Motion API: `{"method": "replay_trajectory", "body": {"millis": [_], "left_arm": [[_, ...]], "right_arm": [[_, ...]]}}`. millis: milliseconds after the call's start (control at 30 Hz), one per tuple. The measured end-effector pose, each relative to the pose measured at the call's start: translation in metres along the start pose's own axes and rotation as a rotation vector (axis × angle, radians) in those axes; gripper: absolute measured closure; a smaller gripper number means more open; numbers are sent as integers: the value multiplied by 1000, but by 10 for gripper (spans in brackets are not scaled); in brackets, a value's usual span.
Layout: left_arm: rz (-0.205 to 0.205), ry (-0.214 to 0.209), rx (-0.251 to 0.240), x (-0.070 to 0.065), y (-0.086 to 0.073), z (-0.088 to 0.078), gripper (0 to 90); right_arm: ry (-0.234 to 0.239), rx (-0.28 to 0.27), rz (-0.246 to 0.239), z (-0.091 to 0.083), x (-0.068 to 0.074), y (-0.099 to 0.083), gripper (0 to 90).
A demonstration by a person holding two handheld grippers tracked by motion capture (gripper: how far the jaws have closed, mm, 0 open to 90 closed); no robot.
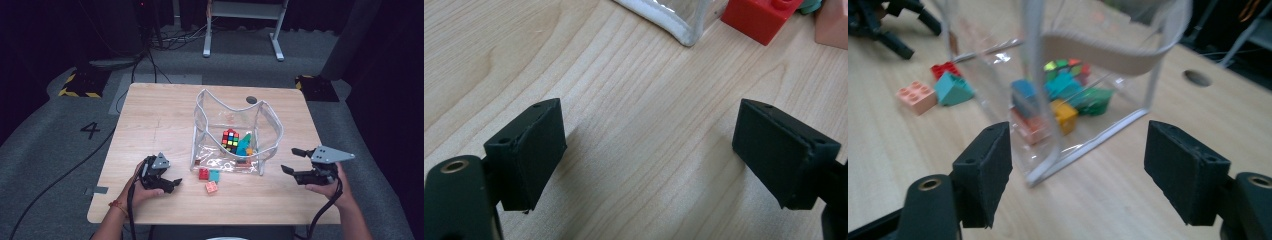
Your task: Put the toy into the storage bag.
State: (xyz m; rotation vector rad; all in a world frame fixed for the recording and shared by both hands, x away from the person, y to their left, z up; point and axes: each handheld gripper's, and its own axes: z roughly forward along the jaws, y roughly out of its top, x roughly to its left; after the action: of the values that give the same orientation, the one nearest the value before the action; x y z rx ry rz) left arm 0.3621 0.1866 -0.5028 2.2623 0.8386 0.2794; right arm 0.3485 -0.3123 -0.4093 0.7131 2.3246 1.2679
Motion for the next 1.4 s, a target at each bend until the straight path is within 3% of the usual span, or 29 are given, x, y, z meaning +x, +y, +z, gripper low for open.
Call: {"method": "replay_trajectory", "body": {"millis": [67, 200, 300, 367, 533, 667, 733, 767, 833, 900, 1000, 1033, 1100, 1133, 1200, 1233, 1400], "left_arm": [[1, -1, 1, 0, 0, 0, 140], [4, 0, 1, 0, 0, 0, 139], [8, 7, 1, 0, 0, 0, 140], [5, 2, -1, 0, 0, 0, 140], [4, -1, 1, 0, 0, 0, 140], [4, -1, 2, 0, 0, 0, 140], [4, 0, 1, 0, 0, 0, 140], [5, -1, 2, 0, 0, 0, 140], [5, -1, 2, 0, 0, 0, 140], [5, -1, 2, 0, 0, 0, 140], [5, -2, 0, 0, 0, 0, 140], [6, -2, 0, 1, 0, 0, 140], [7, -3, 0, 1, 0, 0, 140], [7, -3, 0, 1, 0, 0, 140], [7, -2, 0, 1, 0, 0, 140], [7, -2, 0, 1, 0, 0, 140], [7, -2, 0, 1, 0, 0, 140]], "right_arm": [[27, 21, -11, 7, 8, -8, 284], [103, 18, 19, 22, 23, -20, 298], [142, 60, 3, 37, 35, -27, 306], [157, 87, -23, 43, 43, -29, 314], [217, 86, -22, 62, 54, -29, 329], [276, 93, 8, 87, 65, -29, 344], [289, 118, -25, 101, 74, -26, 344], [291, 142, -9, 106, 79, -24, 346], [305, 154, -36, 118, 87, -19, 354], [329, 140, -78, 129, 96, -16, 359], [343, 172, -92, 138, 110, -11, 363], [349, 157, -123, 143, 112, -9, 364], [358, 149, -136, 148, 117, -6, 364], [373, 158, -127, 150, 120, -5, 361], [347, 188, -131, 153, 126, -2, 354], [349, 187, -112, 155, 128, -1, 354], [358, 181, -107, 164, 133, 4, 351]]}}
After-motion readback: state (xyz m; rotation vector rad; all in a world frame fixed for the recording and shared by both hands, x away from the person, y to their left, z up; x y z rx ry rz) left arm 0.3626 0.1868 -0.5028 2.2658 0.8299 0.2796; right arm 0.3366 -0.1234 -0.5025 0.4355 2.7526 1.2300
